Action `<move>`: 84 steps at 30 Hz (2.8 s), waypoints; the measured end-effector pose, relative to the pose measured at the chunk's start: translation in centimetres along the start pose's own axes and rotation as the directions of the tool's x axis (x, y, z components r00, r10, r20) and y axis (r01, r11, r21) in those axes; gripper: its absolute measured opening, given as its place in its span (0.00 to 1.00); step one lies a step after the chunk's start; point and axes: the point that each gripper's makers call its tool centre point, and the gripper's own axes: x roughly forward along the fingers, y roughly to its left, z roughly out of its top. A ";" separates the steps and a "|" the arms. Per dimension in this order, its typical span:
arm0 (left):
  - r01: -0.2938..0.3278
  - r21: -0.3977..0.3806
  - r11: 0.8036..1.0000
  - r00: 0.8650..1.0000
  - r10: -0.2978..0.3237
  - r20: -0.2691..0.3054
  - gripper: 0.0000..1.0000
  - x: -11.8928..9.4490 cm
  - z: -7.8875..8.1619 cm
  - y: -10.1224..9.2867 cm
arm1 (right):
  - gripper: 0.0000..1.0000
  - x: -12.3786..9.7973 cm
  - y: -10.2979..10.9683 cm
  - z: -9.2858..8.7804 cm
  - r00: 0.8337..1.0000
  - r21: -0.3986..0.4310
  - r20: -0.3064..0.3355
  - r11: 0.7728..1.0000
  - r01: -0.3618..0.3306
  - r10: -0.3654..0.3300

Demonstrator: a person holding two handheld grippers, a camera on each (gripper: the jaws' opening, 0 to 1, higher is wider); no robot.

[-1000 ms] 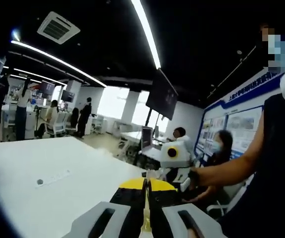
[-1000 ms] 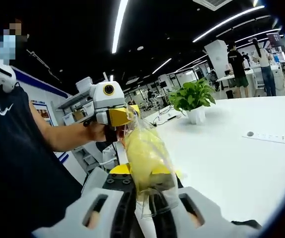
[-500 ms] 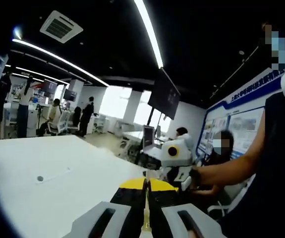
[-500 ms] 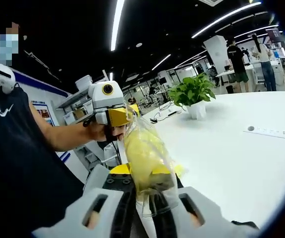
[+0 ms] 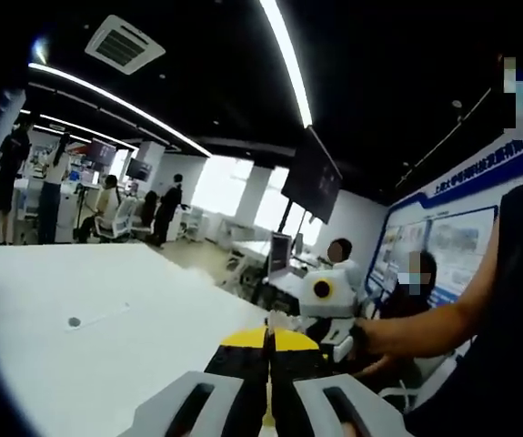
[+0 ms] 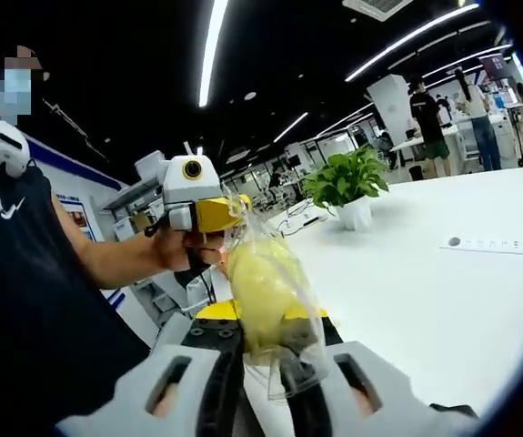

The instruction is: Compare the silicone blocks by pressing each to a similar depth, holding the contact briefly, and releasing to observe deformation and rebound differences across the visible hardness samples.

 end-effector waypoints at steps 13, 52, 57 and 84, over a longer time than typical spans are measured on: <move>0.041 -0.007 0.999 0.999 -0.041 -0.003 0.00 0.6 0.3 -0.9 | 0.16 -0.2 -0.2 0.1 0.998 -0.060 0.055 0.997 0.037 -0.034; 0.025 -0.091 0.996 0.998 -0.019 0.060 0.00 1.0 2.8 0.4 | 0.96 -6.3 -5.6 2.1 0.887 -0.169 0.221 0.879 0.445 -0.406; 0.018 -0.111 0.994 0.998 -0.011 0.065 0.00 1.5 2.7 1.0 | 0.96 -7.8 -6.0 0.9 0.856 -0.185 0.223 0.841 0.508 -0.467; -0.079 -0.359 0.930 0.989 0.118 0.086 0.00 2.6 -4.3 6.8 | 0.97 -9.9 -7.5 -8.2 0.767 -0.129 0.136 0.757 0.641 -0.627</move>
